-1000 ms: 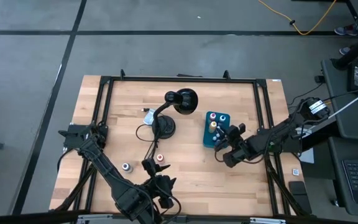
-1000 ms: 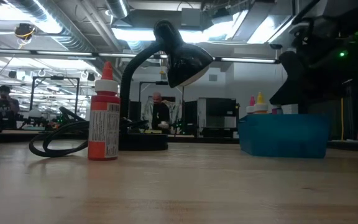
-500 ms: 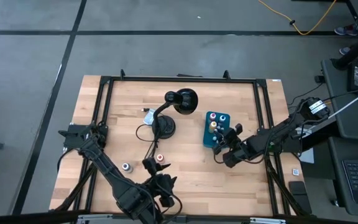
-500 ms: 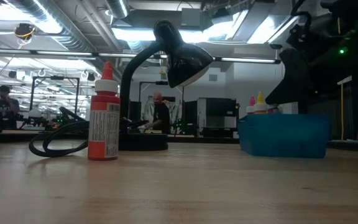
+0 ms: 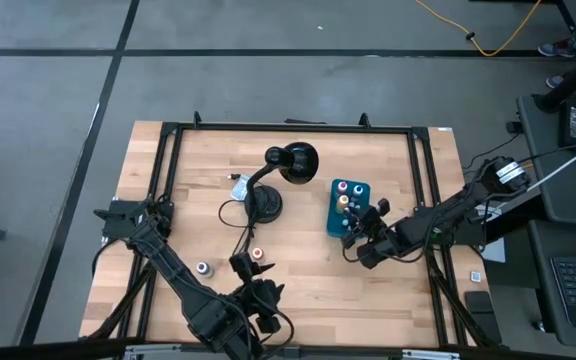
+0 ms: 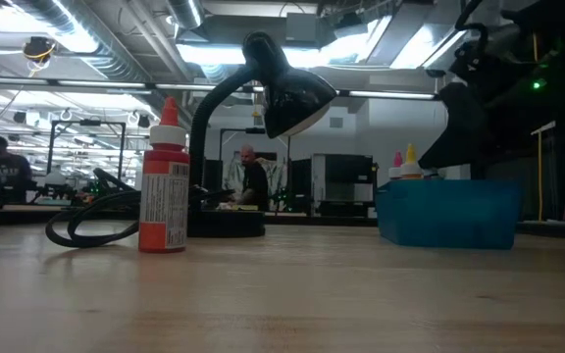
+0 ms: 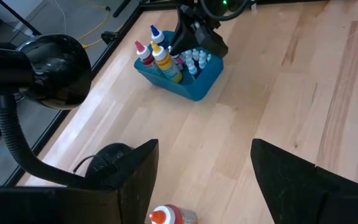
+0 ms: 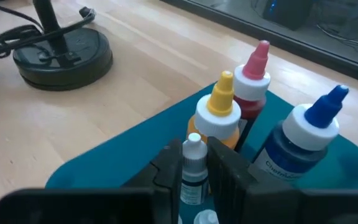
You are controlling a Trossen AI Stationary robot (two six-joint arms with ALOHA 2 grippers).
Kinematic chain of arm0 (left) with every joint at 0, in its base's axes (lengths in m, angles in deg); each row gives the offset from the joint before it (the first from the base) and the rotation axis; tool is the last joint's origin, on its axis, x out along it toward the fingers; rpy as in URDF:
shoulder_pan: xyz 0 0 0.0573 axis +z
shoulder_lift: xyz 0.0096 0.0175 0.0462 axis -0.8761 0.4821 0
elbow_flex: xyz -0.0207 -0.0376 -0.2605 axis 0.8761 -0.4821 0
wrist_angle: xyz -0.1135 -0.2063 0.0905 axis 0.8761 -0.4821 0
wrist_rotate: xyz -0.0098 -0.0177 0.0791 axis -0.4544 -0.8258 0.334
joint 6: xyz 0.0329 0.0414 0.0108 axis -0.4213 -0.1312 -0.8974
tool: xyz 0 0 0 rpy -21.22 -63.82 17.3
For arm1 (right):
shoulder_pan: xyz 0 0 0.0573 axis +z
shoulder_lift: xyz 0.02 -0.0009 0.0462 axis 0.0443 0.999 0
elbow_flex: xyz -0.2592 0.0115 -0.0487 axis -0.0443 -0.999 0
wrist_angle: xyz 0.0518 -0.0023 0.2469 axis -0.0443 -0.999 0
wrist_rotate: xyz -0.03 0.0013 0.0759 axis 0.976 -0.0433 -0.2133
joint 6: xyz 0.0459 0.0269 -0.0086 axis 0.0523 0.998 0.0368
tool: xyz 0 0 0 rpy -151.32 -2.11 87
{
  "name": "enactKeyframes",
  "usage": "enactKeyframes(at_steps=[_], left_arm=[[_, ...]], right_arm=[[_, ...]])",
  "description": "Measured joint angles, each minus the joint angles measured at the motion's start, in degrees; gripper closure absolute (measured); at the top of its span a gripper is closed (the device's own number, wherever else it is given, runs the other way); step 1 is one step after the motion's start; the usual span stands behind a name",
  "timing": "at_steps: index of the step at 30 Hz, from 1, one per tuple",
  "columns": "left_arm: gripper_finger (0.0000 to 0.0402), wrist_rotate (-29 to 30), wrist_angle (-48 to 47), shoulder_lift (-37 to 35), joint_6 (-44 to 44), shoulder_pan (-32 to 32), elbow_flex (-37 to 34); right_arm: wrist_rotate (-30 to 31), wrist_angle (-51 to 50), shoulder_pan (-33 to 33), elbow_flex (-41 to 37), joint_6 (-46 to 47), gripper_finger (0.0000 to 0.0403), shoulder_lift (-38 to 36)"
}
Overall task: Pick & Place food coloring
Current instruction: Put the small pink food coloring bottle into the blue bin
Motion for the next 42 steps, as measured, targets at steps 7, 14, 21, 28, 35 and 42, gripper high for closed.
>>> enactKeyframes(at_steps=[7, 14, 21, 28, 35, 42], left_arm=[[0.0152, -0.02, 0.0, 0.0, 0.0, -0.04, 0.0], [0.0151, -0.05, 0.0, 0.0, 0.01, -0.04, 0.0], [0.0153, -0.11, 0.0, 0.0, 0.02, -0.04, 0.0], [0.0152, -0.13, 0.02, 0.0, 0.02, -0.07, 0.0], [0.0154, -0.15, 0.0, 0.0, 0.04, -0.2, 0.0], [0.0155, -0.15, 0.0, 0.0, 0.04, -0.2, 0.0]], right_arm=[[0.01, 0.15, -0.03, 0.0, 0.7, 0.0333, 1.88], [-0.47, 0.98, -0.97, 0.0, 0.73, 0.0336, 3.5], [-1.58, 1.39, -1.4, 0.0, 0.69, 0.033, 3.89], [-2.52, 1.51, -1.4, -0.23, 0.44, 0.0334, 3.89], [-3.31, 4.92, -1.4, -2.25, 0.43, 0.0328, 4.96], [-3.0, 5.29, -1.4, -2.29, 0.45, 0.0327, 5.29]])
